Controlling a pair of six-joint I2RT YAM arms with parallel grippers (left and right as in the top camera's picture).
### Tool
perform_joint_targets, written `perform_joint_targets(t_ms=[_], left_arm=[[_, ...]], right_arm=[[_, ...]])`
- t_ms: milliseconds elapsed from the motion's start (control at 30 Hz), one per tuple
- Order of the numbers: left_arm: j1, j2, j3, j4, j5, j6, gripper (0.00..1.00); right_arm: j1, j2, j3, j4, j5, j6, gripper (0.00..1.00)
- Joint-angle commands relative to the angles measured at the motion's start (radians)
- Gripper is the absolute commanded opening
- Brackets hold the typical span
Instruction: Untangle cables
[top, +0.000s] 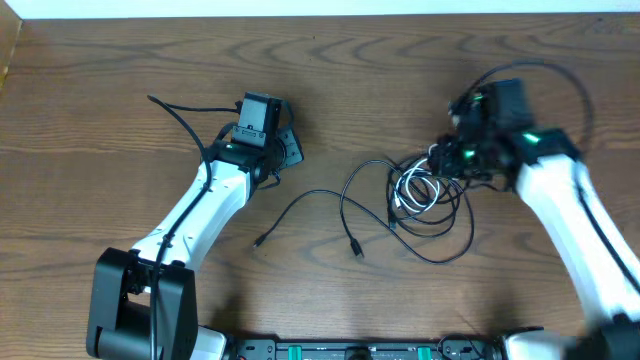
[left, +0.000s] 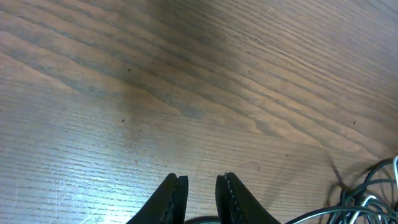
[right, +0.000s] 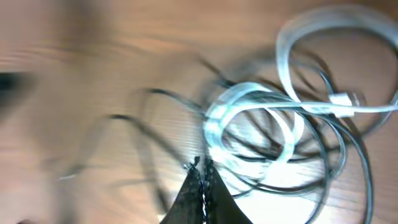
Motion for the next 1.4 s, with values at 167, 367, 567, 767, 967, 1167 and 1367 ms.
perform_joint_targets(t_ms=[167,367,567,767,967,1167,1367], left_arm=[[0.001,-0.007,0.003,-0.005,-0.01,0.005,0.23],[0.001,-0.007,0.003,-0.01,-0.009,0.005,0.29],[0.001,-0.007,0.003,-0.016,-0.009,0.005,0.38],[0.001,-0.007,0.003,-0.016,-0.009,0.005,0.45],[0.001,-0.007,0.003,-0.016,-0.009,0.005,0.47],[0.001,-0.007,0.003,-0.016,-0.01,0.005,0.47],[0.001,-0.007,0.003,-0.016,-0.009,0.005,0.47]], right_arm=[[-0.009,-0.28,0.014,0.023,-0.043,-0.05,0.01],[-0.008,-0.26,0.005,-0.084,0.119,0.025,0.17],[-0.009,-0.135,-0.006,-0.127,0.12,0.064,0.21],[-0.008,0.028,-0.006,-0.15,0.119,0.064,0.19],[-0.008,0.183,-0.006,-0.153,0.126,0.082,0.17],[-0.008,0.32,-0.006,-0.13,0.164,0.116,0.15],[-0.008,0.416,-0.006,-0.083,0.18,0.121,0.15]])
